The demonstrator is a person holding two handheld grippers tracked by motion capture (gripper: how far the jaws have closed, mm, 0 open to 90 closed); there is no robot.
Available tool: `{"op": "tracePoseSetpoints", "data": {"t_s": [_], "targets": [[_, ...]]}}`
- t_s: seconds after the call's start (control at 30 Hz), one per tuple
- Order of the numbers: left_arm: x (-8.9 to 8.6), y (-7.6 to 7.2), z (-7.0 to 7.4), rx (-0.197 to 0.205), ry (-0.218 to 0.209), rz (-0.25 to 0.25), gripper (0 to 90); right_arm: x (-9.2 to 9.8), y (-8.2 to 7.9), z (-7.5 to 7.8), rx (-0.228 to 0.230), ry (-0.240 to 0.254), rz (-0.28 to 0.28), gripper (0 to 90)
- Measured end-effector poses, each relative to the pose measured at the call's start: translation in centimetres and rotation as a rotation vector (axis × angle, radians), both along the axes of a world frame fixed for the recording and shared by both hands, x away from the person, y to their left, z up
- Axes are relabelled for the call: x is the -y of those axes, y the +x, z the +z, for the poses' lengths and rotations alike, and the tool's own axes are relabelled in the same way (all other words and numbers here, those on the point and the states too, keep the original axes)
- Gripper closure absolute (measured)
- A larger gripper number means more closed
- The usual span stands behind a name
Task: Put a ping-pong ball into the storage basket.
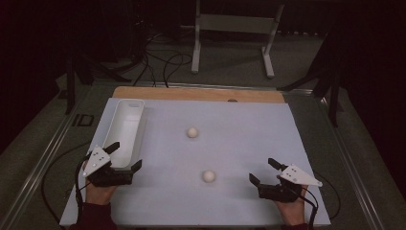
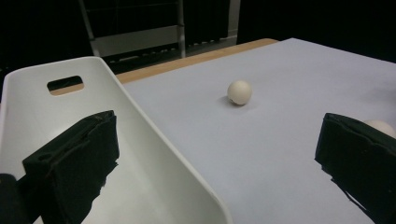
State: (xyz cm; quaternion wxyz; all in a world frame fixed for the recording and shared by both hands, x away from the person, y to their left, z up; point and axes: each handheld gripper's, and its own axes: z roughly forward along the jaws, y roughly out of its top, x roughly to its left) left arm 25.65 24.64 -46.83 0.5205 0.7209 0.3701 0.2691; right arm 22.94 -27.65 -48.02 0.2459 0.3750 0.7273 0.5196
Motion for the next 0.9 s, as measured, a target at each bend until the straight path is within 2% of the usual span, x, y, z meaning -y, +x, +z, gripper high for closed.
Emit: {"op": "tracePoseSetpoints", "data": {"t_s": [0.6,0.77,0.9], "targets": [[0.4,0.0,0.2,-0.005,0.008,-0.007,0.3,0.1,-0.1,-0.3,0.001,-0.004,-0.007,9.0],[0.7,0.2,0.5,-0.026,0.025,-0.016,0.3,0.2,0.0,-0.3,0.0,-0.003,-0.01,9.0],[1.3,0.1,1.0,-0.022,0.045,-0.034,0.3,0.2,0.0,-0.4,-0.003,-0.001,-0.007,9.0]]}}
